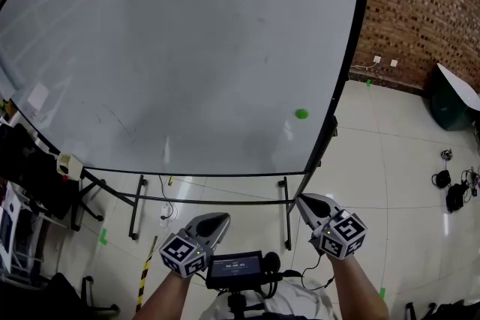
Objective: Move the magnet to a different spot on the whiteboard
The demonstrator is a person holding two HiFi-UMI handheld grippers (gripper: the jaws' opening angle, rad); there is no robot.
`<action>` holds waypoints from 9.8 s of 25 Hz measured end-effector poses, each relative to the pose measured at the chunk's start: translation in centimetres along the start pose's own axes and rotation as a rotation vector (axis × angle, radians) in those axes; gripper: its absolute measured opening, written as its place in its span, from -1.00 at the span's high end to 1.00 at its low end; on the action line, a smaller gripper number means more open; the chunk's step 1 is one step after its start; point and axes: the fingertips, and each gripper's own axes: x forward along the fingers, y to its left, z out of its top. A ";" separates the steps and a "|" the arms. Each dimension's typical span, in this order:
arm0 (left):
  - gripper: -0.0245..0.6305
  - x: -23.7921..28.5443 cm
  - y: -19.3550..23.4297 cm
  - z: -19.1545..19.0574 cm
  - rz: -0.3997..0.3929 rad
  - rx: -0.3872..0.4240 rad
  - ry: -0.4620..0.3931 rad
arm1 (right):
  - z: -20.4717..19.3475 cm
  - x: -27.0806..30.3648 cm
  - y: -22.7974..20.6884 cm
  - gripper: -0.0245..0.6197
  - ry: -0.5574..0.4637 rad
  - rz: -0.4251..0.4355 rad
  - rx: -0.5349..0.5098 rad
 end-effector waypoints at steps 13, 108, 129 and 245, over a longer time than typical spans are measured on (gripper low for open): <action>0.83 5.5 2.0 3.4 0.015 0.077 -0.024 | 2.7 2.6 -3.9 0.85 0.087 0.009 -0.227; 0.82 7.2 3.0 10.8 0.044 0.247 -0.064 | 14.2 10.2 -6.6 0.49 0.097 -0.416 -1.283; 0.82 6.6 2.3 10.3 0.057 0.224 -0.075 | 13.4 7.9 -3.4 0.49 -0.140 -0.071 -0.385; 0.83 -5.8 5.9 3.7 -0.084 0.050 -0.048 | 1.3 6.2 9.9 0.49 -0.111 -0.100 0.143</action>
